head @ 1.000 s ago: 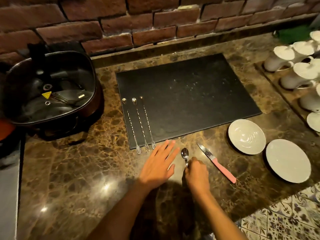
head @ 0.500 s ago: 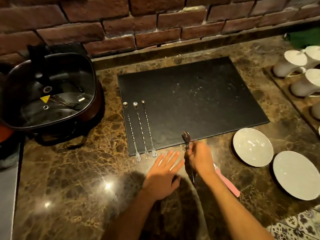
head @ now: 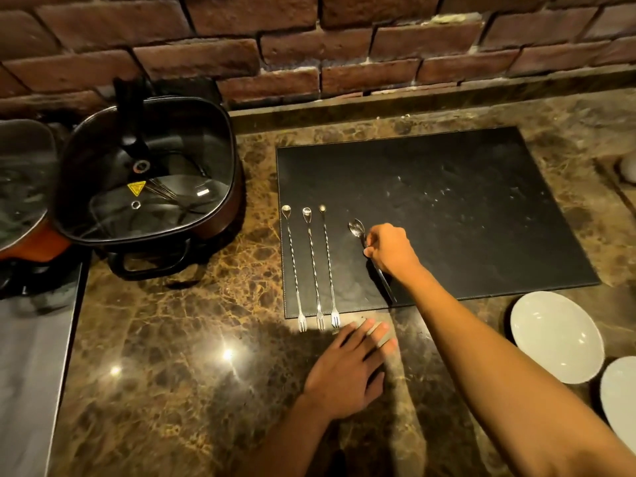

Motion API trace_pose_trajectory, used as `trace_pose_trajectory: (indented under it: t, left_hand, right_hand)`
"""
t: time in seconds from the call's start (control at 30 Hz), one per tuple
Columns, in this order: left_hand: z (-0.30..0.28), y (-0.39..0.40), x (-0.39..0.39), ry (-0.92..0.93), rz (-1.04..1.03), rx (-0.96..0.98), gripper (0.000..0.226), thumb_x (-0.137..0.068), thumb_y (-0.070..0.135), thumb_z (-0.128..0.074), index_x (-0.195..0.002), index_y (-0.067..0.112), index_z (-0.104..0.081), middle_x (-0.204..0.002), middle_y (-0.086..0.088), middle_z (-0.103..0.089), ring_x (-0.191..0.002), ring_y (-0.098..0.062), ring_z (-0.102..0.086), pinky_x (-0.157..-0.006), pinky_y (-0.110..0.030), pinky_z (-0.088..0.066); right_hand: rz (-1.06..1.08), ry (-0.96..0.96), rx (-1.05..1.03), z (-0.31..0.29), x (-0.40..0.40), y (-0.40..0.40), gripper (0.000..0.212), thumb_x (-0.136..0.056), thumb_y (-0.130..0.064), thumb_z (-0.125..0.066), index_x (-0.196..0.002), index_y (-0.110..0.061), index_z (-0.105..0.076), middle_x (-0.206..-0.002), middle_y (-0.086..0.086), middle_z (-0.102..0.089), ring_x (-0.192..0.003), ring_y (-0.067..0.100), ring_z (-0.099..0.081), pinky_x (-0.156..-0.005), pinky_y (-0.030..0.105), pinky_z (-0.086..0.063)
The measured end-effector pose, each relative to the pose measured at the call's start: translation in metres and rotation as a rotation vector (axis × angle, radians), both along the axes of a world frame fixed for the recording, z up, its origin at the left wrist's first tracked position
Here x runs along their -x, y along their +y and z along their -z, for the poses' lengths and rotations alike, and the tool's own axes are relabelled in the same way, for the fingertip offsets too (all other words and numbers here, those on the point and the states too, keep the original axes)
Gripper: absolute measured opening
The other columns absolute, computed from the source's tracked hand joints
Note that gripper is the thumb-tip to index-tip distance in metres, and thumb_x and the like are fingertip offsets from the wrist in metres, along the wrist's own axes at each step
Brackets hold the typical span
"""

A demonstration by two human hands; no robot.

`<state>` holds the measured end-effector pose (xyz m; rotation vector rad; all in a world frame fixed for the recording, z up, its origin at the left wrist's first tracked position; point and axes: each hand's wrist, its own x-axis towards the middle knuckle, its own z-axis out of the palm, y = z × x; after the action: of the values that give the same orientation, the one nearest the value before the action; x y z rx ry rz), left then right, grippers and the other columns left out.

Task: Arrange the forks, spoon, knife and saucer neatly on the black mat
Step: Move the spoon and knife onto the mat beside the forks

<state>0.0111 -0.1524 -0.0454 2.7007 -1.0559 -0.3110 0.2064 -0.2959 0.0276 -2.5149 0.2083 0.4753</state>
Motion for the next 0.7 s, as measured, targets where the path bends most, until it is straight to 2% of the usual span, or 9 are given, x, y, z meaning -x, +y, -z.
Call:
trace_pose_trajectory:
  t: [0.13,0.23,0.37,0.47,0.57,0.7]
  left_hand:
    - [-0.002,-0.002,0.0,-0.019,-0.014,-0.009,0.055,-0.101,0.046,-0.038,-0.152,0.024,-0.042,-0.167,-0.004,-0.03,-0.156,-0.027,-0.022,-0.129,-0.043,0.001]
    - [-0.002,-0.002,0.001,-0.014,-0.023,-0.019,0.057,-0.101,0.046,-0.039,-0.154,0.026,-0.037,-0.168,-0.001,-0.027,-0.157,-0.025,-0.018,-0.127,-0.044,-0.008]
    - [-0.001,-0.002,0.0,-0.023,-0.043,0.002,0.059,-0.098,0.045,-0.044,-0.154,0.029,-0.037,-0.167,0.002,-0.029,-0.156,-0.024,-0.023,-0.126,-0.046,-0.02]
    - [-0.004,-0.004,0.002,-0.031,-0.078,0.031,0.06,-0.094,0.041,-0.049,-0.153,0.031,-0.041,-0.166,0.001,-0.034,-0.155,-0.023,-0.025,-0.125,-0.047,-0.027]
    - [-0.004,-0.011,0.007,-0.064,-0.129,0.076,0.06,-0.092,0.036,-0.056,-0.151,0.027,-0.049,-0.163,-0.003,-0.04,-0.153,-0.026,-0.032,-0.121,-0.051,-0.033]
    - [-0.007,-0.034,0.009,-0.1,-0.153,0.093,0.059,-0.092,0.04,-0.061,-0.148,0.024,-0.054,-0.16,-0.008,-0.044,-0.149,-0.031,-0.04,-0.117,-0.055,-0.038]
  right_hand:
    - [-0.007,-0.07,0.045,0.004,0.008,-0.002,0.005,-0.084,-0.011,-0.066,-0.086,-0.007,-0.064,-0.092,0.021,-0.067,-0.086,0.043,-0.063,-0.073,0.043,-0.054]
    - [0.053,-0.079,-0.031,0.002,0.015,-0.009,0.007,-0.084,-0.013,-0.066,-0.086,-0.006,-0.063,-0.088,0.019,-0.067,-0.083,0.038,-0.063,-0.074,0.043,-0.054]
    - [0.209,-0.181,-0.153,-0.012,0.042,-0.04,0.007,-0.085,-0.015,-0.066,-0.085,-0.009,-0.066,-0.076,0.005,-0.064,-0.075,0.022,-0.059,-0.07,0.028,-0.043]
    - [0.272,-0.235,-0.131,-0.023,0.095,-0.084,0.004,-0.084,-0.012,-0.064,-0.083,-0.011,-0.067,-0.075,-0.001,-0.062,-0.073,0.017,-0.057,-0.068,0.025,-0.038]
    - [0.366,-0.183,-0.097,-0.022,0.165,-0.121,0.007,-0.087,-0.011,-0.063,-0.081,-0.014,-0.063,-0.073,0.0,-0.061,-0.067,0.017,-0.055,-0.061,0.026,-0.036]
    - [0.369,-0.15,-0.029,-0.011,0.247,-0.139,0.021,-0.084,-0.014,-0.069,-0.069,-0.016,-0.055,-0.066,0.004,-0.062,-0.063,0.022,-0.058,-0.054,0.033,-0.038]
